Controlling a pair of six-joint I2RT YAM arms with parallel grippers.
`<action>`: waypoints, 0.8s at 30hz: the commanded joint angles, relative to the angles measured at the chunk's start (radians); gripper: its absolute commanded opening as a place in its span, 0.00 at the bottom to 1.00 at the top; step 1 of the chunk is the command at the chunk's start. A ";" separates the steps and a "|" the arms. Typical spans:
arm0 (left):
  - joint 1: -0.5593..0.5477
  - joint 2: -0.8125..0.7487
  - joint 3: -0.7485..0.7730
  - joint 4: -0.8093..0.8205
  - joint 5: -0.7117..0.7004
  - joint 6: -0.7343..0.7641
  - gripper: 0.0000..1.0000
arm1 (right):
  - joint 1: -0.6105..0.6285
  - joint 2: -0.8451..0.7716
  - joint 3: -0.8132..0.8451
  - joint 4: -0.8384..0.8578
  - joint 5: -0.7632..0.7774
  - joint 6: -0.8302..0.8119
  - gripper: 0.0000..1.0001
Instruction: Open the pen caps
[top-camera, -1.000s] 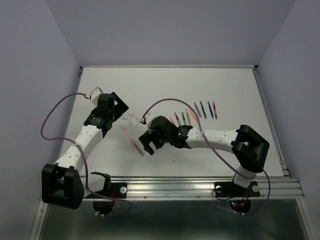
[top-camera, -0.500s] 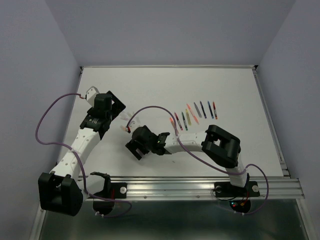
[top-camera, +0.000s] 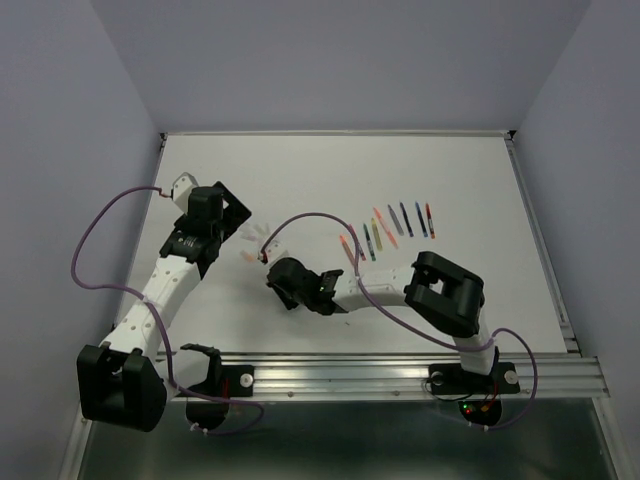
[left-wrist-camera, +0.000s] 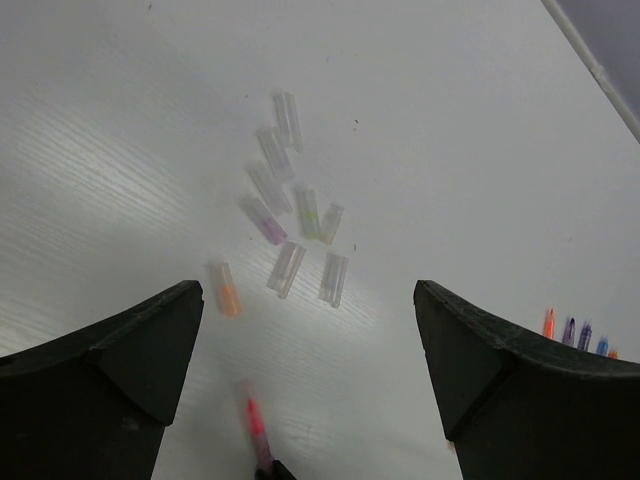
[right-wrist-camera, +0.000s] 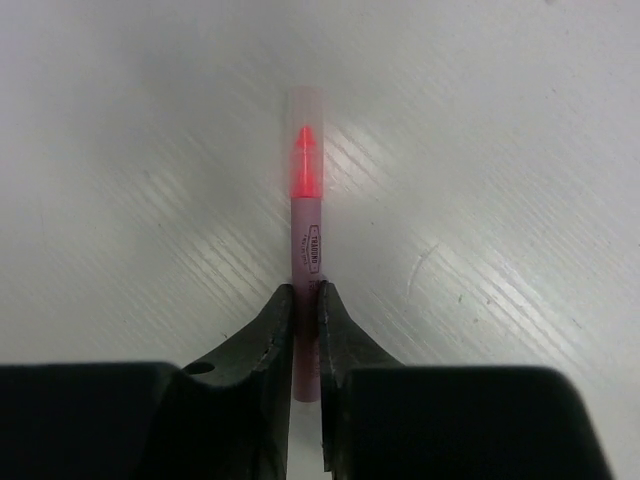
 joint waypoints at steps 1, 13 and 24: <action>0.004 -0.001 0.008 0.035 0.049 0.027 0.99 | -0.002 -0.060 -0.079 -0.044 0.071 0.043 0.03; -0.107 -0.006 -0.064 0.190 0.264 -0.014 0.99 | -0.226 -0.389 -0.247 0.161 -0.236 0.060 0.01; -0.219 0.106 -0.024 0.274 0.301 -0.051 0.98 | -0.284 -0.442 -0.233 0.255 -0.335 0.066 0.01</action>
